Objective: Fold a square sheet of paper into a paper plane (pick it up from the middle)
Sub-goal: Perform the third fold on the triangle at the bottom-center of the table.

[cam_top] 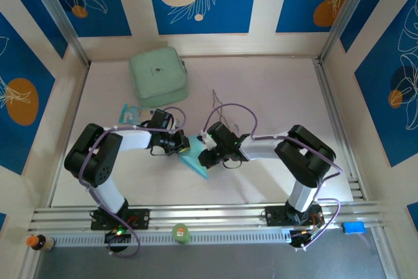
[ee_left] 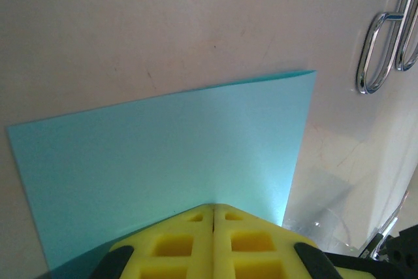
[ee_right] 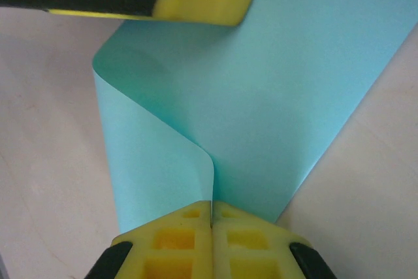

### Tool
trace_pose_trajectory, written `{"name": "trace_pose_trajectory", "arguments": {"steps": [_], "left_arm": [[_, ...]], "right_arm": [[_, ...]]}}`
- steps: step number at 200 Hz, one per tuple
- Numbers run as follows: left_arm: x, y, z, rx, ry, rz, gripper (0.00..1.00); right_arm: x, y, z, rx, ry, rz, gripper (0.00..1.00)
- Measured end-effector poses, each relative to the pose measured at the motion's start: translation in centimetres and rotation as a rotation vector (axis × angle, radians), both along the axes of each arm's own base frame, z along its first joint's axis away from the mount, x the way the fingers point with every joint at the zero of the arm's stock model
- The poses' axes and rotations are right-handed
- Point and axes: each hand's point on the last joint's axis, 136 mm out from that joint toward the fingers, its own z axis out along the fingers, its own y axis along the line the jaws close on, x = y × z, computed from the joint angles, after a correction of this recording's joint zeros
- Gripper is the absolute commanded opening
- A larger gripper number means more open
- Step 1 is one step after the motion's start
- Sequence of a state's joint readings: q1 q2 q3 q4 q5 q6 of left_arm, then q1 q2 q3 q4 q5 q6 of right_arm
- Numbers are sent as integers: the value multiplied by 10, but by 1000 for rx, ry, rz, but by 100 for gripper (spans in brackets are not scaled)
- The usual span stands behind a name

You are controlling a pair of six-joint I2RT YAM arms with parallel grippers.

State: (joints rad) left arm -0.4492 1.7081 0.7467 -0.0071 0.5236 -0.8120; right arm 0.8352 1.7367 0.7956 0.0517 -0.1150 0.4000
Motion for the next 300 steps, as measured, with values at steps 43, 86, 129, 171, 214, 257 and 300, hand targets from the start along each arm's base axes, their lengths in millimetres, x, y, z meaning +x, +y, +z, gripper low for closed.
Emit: {"name": "trace_pose_trajectory", "arguments": {"steps": [43, 86, 129, 171, 214, 257, 300], "left_arm": [[0, 0, 0, 0, 0, 0, 5], [0, 0, 0, 1, -2, -2, 9], [6, -1, 5, 15, -9, -1, 20], [12, 0, 30, 7, -71, 13, 19], [-7, -4, 64, -64, -161, 25, 4], [-46, -17, 54, -103, -140, -5, 0], [-65, -16, 34, -110, -91, 22, 0]], "right_arm": [[0, 0, 0, 0, 0, 0, 2], [0, 0, 0, 0, 0, 0, 1], [1, 1, 0, 10, -2, -7, 2], [2, 2, 0, 20, -3, -14, 1], [2, 3, 0, 23, -5, -15, 1], [3, 2, 0, 31, -7, -22, 2], [3, 2, 0, 40, -4, -29, 2]]}}
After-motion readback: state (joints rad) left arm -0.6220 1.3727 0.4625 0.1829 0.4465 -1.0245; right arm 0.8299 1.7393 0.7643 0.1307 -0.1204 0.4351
